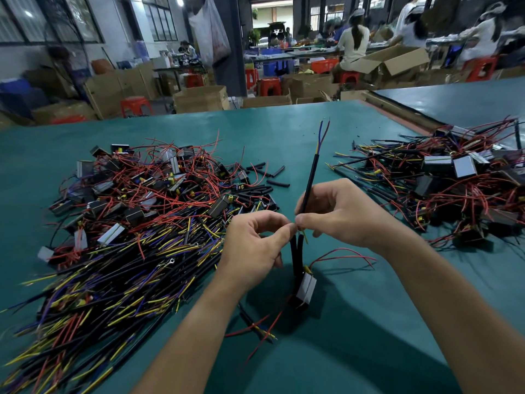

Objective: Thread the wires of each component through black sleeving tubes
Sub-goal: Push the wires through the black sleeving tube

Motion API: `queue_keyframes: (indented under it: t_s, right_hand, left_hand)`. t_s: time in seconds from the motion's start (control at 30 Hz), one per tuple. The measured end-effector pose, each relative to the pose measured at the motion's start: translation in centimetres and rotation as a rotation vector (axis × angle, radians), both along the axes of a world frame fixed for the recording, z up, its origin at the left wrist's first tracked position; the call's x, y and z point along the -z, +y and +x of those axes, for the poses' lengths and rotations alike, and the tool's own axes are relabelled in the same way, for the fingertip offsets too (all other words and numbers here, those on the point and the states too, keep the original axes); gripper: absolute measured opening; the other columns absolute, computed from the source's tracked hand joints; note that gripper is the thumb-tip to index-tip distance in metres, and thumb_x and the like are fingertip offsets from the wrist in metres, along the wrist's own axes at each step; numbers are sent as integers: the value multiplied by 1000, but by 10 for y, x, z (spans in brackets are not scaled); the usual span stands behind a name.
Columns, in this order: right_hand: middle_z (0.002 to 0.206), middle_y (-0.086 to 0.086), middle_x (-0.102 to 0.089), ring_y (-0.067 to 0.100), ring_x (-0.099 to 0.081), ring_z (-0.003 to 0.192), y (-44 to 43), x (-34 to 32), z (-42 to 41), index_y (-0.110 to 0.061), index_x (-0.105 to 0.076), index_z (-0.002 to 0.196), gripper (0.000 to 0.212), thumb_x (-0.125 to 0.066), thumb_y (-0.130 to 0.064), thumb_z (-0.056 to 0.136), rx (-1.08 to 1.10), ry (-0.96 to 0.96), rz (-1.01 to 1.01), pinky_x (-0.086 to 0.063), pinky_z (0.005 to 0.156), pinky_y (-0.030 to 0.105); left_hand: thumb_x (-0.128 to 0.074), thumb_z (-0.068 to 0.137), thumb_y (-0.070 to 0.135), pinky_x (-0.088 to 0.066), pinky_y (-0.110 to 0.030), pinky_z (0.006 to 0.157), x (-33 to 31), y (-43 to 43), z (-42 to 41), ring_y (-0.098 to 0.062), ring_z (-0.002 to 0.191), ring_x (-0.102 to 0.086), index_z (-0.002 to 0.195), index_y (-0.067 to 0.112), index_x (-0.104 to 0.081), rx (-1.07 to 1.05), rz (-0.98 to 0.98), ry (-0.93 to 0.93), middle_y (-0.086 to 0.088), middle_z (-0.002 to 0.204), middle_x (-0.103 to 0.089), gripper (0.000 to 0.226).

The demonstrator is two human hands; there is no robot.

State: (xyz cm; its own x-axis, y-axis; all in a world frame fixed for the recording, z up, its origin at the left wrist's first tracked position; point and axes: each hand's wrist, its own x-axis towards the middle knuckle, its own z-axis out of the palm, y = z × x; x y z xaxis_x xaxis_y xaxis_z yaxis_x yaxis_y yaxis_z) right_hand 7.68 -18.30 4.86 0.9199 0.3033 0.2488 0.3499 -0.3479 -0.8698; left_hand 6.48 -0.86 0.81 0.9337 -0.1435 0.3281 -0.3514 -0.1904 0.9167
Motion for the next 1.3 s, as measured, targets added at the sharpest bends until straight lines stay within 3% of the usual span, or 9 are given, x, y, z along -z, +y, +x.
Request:
queue_keyframes:
  t_s: [0.1, 0.3, 0.47, 0.7, 0.87, 1.0, 1.13, 1.3]
  right_hand:
    - [66, 11, -69, 18, -61, 62, -1, 0, 1, -7, -69, 74, 12, -69, 1, 82, 4, 21, 17, -56, 60, 34]
    - [67, 10, -66, 21, -60, 62, -2, 1, 3, -6, -68, 76, 10, -70, 1, 83, 9, 28, 6, -56, 67, 48]
    - [65, 6, -65, 19, -59, 62, -1, 2, 2, -8, -68, 76, 11, -69, 1, 83, 14, 24, 11, -55, 66, 49]
    - [59, -9, -65, 6, -58, 57, -3, 4, 5, -15, -67, 75, 14, -70, -3, 82, 15, -59, -63, -53, 63, 37]
    - [70, 1, -71, 9, -62, 62, -5, 7, 6, -16, -68, 79, 8, -75, -12, 78, -21, -45, -97, -55, 67, 41]
    - [69, 1, -71, 10, -62, 62, -4, 8, 7, -16, -68, 79, 8, -76, -13, 78, -25, -54, -85, -55, 67, 41]
    - [64, -3, -66, 10, -59, 59, -3, 8, 7, -13, -67, 80, 7, -73, -9, 81, -10, -61, -50, -54, 65, 42]
    - [65, 5, -67, 15, -59, 58, 1, 6, 5, -12, -68, 77, 9, -71, -11, 85, 61, -110, -30, -54, 65, 50]
  left_hand:
    - [-72, 85, 10, -43, -23, 41, 1, 1, 1, -16, 36, -51, 77, 6, -72, 26, -42, 35, -1, 49, -59, 9]
    - [-71, 85, 6, -44, -23, 42, 1, 3, 2, -16, 39, -53, 80, 4, -73, 40, -96, 108, -16, 54, -60, 6]
    - [-66, 89, 7, -42, -23, 41, 1, -1, 0, -14, 36, -50, 79, 6, -70, 4, 15, 8, 5, 46, -57, 11]
    - [-67, 88, 8, -43, -25, 40, 0, -2, -1, -15, 36, -51, 78, 7, -71, -42, 51, -40, 8, 50, -59, 11]
    - [-67, 89, 12, -44, -18, 49, 3, -3, -1, 0, 44, -55, 81, 16, -72, -114, 173, -142, 18, 56, -60, 10]
    - [-67, 89, 14, -41, -13, 51, 4, -4, -3, 10, 49, -53, 83, 14, -73, -166, 254, -249, 17, 64, -64, 9]
    - [-67, 88, 13, -44, -15, 54, 5, -4, -2, 4, 57, -58, 84, 13, -74, -183, 258, -278, 12, 70, -69, 9]
    - [-65, 89, 11, -46, -18, 57, 3, -4, -2, 3, 60, -58, 85, 13, -75, -168, 273, -267, 11, 71, -70, 11]
